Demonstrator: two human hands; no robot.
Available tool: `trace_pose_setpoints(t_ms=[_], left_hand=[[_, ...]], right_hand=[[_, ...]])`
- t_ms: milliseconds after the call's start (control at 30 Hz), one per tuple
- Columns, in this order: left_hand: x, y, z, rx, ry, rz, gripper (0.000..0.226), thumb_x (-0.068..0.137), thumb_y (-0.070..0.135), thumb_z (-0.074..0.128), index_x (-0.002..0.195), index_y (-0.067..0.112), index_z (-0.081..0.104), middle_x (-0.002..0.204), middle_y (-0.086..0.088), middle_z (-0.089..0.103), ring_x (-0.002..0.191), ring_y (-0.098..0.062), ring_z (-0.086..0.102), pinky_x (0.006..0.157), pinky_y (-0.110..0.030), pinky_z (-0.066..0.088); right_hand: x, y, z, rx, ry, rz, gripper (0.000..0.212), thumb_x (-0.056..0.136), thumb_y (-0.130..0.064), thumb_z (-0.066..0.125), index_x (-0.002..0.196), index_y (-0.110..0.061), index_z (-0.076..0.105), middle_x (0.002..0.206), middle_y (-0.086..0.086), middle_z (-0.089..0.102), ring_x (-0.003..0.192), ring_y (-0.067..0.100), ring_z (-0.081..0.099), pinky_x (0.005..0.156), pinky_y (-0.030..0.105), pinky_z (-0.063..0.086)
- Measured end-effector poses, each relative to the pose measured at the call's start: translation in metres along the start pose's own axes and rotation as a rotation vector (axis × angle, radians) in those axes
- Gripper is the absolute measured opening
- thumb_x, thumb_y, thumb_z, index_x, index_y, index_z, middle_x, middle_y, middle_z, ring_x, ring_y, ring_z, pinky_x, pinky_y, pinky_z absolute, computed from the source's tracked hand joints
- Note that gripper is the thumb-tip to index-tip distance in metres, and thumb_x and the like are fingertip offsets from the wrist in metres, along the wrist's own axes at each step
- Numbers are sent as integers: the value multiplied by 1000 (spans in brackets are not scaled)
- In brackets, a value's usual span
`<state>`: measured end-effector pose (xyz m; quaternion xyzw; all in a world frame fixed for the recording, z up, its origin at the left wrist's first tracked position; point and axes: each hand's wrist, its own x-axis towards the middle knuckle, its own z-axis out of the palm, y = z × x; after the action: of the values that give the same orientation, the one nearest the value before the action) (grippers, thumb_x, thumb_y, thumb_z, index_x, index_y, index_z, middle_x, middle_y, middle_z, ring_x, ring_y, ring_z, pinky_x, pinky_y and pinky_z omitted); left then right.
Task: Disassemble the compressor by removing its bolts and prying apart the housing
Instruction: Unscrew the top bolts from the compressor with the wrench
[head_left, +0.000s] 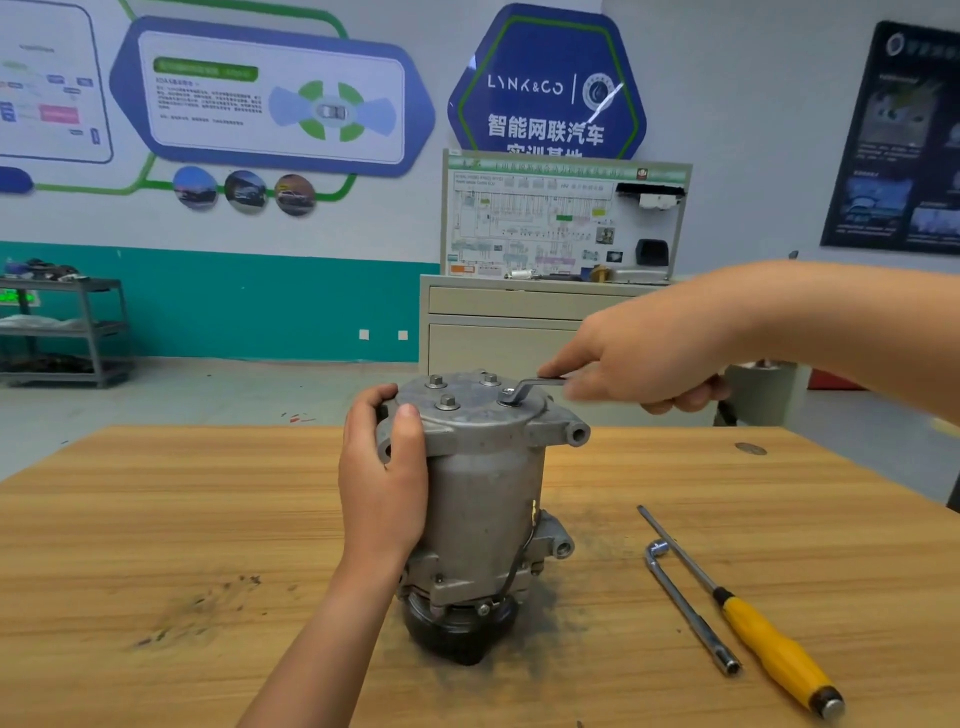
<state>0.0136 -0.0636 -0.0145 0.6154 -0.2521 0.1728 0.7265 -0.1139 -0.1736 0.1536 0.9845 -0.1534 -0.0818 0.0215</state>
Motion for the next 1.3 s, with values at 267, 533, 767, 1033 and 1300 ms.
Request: trace_pose_setpoints(t_ms=[267, 533, 767, 1033, 1300], left_hand=[[1, -1, -2, 20, -23, 9, 45, 78, 52, 36, 116, 31, 46, 107, 17, 50, 107, -7, 47, 80, -11, 36], [17, -10, -11, -51, -135, -57, 65, 67, 64, 31, 120, 35, 53, 113, 15, 56, 113, -6, 49, 94, -21, 42], [33, -15, -11, -193, -216, -172, 42, 77, 46, 31, 107, 38, 60, 115, 15, 61, 115, -6, 53, 104, -37, 41], [27, -15, -11, -224, -201, -170, 40, 76, 46, 33, 107, 38, 57, 116, 15, 59, 113, -2, 52, 98, -29, 43], [19, -8, -10, -220, -186, -196, 43, 78, 49, 36, 118, 41, 51, 109, 28, 53, 101, 10, 50, 79, -14, 41]], right_hand=[[3, 2, 28, -439, 158, -53, 43, 99, -32, 33, 142, -27, 29, 109, 3, 59, 84, 14, 53, 68, 26, 45], [6, 36, 44, -459, 406, -246, 48, 93, -52, 17, 142, -47, 18, 48, -8, 34, 41, 1, 41, 41, 18, 19], [58, 66, 58, -576, 682, -370, 74, 81, -51, -14, 140, -35, 27, 94, -8, 62, 67, 12, 55, 51, 21, 31], [108, 46, 49, -704, 736, -333, 36, 99, -17, 38, 134, -23, 36, 132, 0, 48, 115, 19, 49, 97, 33, 34], [120, 12, 35, -579, 612, -257, 40, 95, -11, 43, 134, -22, 43, 118, 7, 53, 98, 24, 54, 62, 28, 36]])
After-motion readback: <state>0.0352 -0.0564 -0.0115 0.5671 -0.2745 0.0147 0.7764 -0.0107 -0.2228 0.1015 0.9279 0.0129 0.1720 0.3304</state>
